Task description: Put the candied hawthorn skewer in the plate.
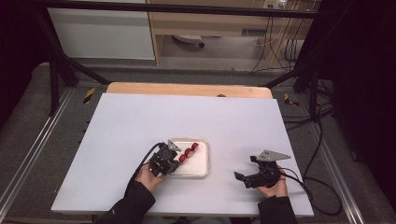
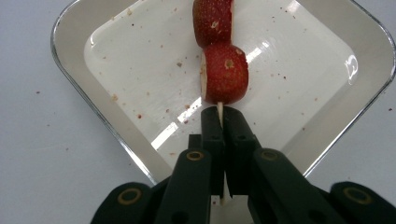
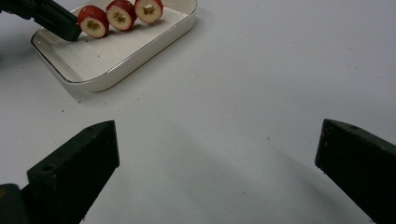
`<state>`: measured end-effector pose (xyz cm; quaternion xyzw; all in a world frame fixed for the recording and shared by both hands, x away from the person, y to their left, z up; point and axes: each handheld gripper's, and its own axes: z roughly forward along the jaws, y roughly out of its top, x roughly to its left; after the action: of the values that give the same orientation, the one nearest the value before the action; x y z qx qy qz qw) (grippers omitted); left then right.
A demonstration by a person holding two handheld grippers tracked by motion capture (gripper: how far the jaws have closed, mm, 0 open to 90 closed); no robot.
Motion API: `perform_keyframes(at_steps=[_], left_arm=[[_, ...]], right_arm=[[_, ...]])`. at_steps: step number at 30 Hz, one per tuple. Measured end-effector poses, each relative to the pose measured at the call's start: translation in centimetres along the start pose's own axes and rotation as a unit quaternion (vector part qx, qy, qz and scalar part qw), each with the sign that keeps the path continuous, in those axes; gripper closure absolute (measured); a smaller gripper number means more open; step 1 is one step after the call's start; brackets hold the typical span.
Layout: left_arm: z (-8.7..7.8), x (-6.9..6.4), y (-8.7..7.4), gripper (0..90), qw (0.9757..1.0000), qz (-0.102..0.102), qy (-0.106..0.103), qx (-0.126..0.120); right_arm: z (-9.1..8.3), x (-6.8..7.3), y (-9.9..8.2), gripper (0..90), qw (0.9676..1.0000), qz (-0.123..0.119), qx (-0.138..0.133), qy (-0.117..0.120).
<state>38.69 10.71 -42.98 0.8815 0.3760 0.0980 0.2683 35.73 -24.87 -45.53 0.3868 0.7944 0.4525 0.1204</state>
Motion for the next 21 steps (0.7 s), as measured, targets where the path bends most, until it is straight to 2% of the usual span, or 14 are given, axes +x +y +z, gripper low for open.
perform_keyframes(at_steps=[4,6,11,17,21], left_arm=[[0.0,0.0,0.0,87.0,1.0000,0.001,-0.002,-0.001],[-0.1,0.1,-0.1,83.4,1.0000,0.000,0.000,-0.002],[-0.9,0.5,-0.4,70.7,0.9996,0.005,-0.009,-0.025],[-2.6,1.7,-1.0,44.3,0.9978,0.002,-0.033,-0.057],[-4.1,2.3,-1.7,27.0,0.9966,0.007,-0.029,-0.076]], right_arm=[[0.0,0.0,0.0,0.4,1.0000,0.000,0.000,0.000],[0.0,0.0,0.0,0.4,1.0000,0.001,0.000,0.000],[0.0,0.0,0.0,0.4,1.0000,0.002,0.001,-0.001],[0.0,0.0,0.0,0.4,1.0000,0.004,-0.001,-0.001],[0.0,0.0,0.0,0.4,1.0000,0.006,0.000,-0.001]])
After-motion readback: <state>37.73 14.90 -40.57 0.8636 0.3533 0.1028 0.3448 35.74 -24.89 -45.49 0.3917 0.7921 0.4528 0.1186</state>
